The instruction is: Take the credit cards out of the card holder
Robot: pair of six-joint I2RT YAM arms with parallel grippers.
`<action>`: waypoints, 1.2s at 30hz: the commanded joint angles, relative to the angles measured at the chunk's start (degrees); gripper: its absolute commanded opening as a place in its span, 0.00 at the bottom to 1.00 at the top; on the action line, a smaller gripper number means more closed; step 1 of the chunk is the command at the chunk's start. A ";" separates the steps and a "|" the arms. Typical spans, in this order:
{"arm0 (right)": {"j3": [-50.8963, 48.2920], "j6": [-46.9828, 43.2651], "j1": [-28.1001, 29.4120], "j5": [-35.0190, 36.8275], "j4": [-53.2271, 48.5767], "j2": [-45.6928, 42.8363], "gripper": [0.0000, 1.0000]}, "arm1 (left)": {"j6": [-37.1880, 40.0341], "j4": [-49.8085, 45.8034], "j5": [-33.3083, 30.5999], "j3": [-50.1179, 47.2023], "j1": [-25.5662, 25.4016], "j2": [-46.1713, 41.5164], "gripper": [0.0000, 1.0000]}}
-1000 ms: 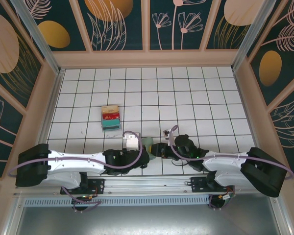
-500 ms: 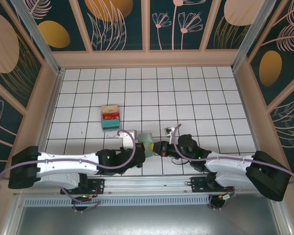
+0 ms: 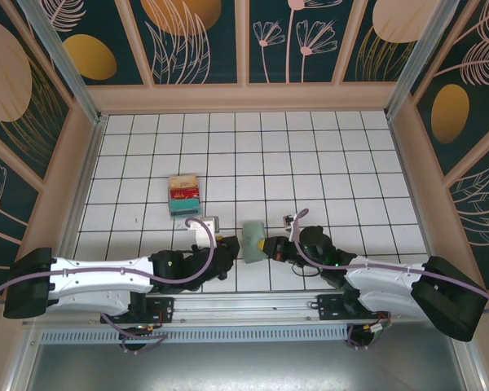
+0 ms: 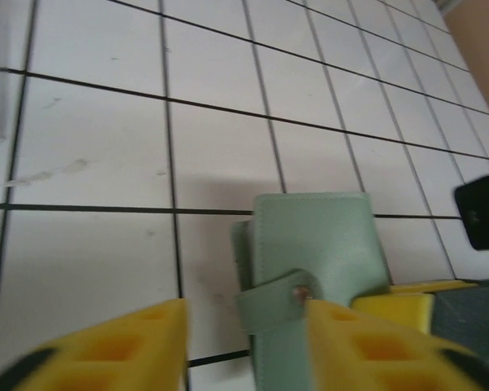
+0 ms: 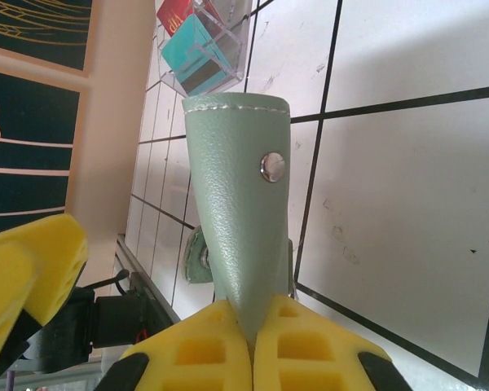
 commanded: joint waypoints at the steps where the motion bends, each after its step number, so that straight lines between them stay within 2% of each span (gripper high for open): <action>1: 0.72 -0.69 -0.13 0.01 1.85 -1.40 0.00 | 6.30 8.06 4.55 0.76 0.08 2.39 0.56; 5: 1.41 -1.31 0.24 -0.10 1.52 -1.60 0.00 | 7.26 7.24 6.28 4.59 0.08 8.08 0.57; 8: 1.61 -1.40 0.43 -0.19 1.32 -1.66 0.00 | 6.13 3.93 5.73 7.70 0.17 12.48 0.50; 10: 1.65 -1.40 0.50 -0.32 1.26 -1.76 0.00 | 4.75 0.66 4.85 9.52 0.58 14.57 0.49; 20: 1.81 -1.80 0.70 -0.76 0.52 -3.69 0.00 | 3.84 -0.46 7.51 10.11 3.41 18.79 0.47; 23: 2.02 -1.83 0.73 -0.72 0.20 -3.76 0.00 | 4.79 -0.01 8.99 11.30 3.52 20.45 0.52; 26: 1.98 -1.91 0.72 -0.80 0.11 -3.84 0.00 | 4.93 -0.92 8.98 12.35 3.44 21.74 0.49; 27: 2.00 -1.88 0.71 -0.81 0.09 -4.02 0.00 | 4.76 -1.87 8.44 12.69 3.49 22.12 0.47; 29: 2.02 -1.92 0.71 -0.94 0.17 -4.45 0.00 | 4.47 -3.73 7.12 13.27 3.55 22.95 0.34; 32: 1.93 -2.01 0.71 -1.16 0.10 -5.22 0.00 | 3.91 -6.02 5.05 13.46 3.92 23.97 0.07; 33: 1.96 -1.97 0.71 -1.09 -0.22 -5.56 0.00 | 3.42 -7.00 4.44 13.46 4.28 24.29 0.00; 36: 1.71 -2.08 0.71 0.07 -1.60 -6.71 0.00 | 2.19 -9.03 3.02 12.62 4.98 24.21 0.00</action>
